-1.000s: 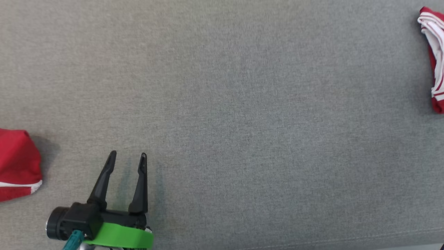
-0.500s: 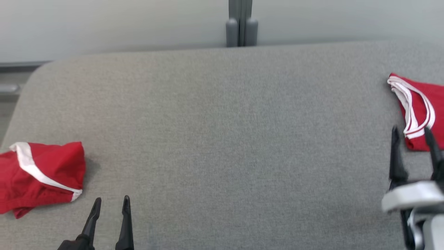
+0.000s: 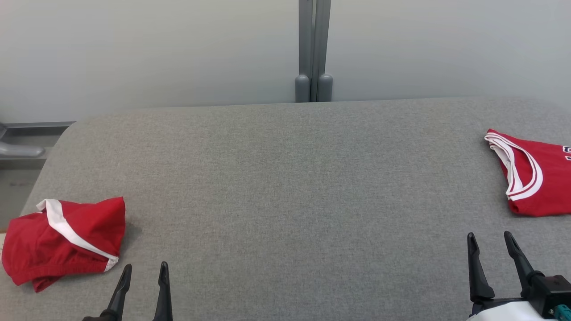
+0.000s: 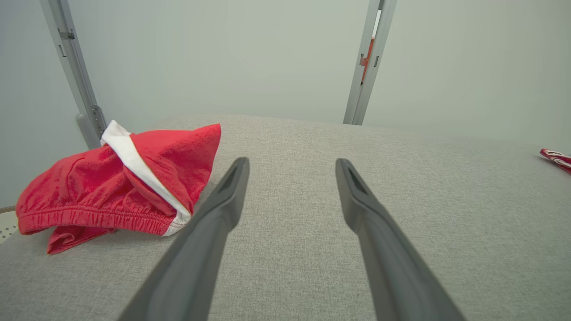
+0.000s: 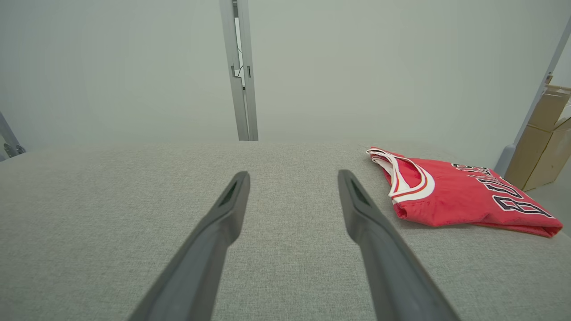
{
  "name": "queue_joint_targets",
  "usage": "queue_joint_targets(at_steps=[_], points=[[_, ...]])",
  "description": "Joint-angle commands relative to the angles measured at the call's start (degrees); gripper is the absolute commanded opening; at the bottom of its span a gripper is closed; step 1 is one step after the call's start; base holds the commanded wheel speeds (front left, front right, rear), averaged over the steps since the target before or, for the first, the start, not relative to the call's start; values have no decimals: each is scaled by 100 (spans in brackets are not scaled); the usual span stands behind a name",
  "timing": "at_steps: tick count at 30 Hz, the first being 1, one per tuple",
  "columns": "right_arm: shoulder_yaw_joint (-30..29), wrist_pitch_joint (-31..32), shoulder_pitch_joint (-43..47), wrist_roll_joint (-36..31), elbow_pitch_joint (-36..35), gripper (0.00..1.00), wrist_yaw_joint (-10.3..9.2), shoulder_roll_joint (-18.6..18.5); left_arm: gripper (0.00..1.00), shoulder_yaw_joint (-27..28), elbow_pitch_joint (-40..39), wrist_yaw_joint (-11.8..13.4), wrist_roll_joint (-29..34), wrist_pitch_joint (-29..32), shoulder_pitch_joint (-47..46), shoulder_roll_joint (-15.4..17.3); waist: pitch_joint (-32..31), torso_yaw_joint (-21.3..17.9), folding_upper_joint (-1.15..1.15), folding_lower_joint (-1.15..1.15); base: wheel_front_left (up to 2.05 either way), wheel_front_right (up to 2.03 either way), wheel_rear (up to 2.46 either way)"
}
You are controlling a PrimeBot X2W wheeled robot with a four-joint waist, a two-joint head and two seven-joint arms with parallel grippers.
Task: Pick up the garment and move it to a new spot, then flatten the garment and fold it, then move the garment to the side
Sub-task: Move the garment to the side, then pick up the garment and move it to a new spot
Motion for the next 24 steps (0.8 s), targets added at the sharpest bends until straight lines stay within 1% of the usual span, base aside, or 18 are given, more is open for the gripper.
queue_joint_targets(at_steps=[1,10,15,17,20,24], points=[[7,-13,38,67,5,100,-10,-7,100,-17,9,-10,16,0,-18,-4,4,-25,0,0,0,0,0],[19,-14,-10,100,28,100,-10,-2,100,-55,14,-11,6,0,-5,-5,26,4,0,0,0,0,0],[42,-15,50,140,39,100,-10,-2,100,-63,22,-11,34,0,-18,-3,17,143,0,0,0,0,0],[69,-14,85,184,33,100,-10,-1,100,-83,11,-11,60,0,-67,-3,13,285,0,0,0,0,0],[112,-14,122,258,41,100,-10,-2,100,-116,19,-11,72,0,-122,23,0,623,0,0,0,0,0],[390,-15,88,333,93,100,-10,-1,100,-46,26,-11,83,0,-65,72,-20,1220,0,0,0,0,0]])
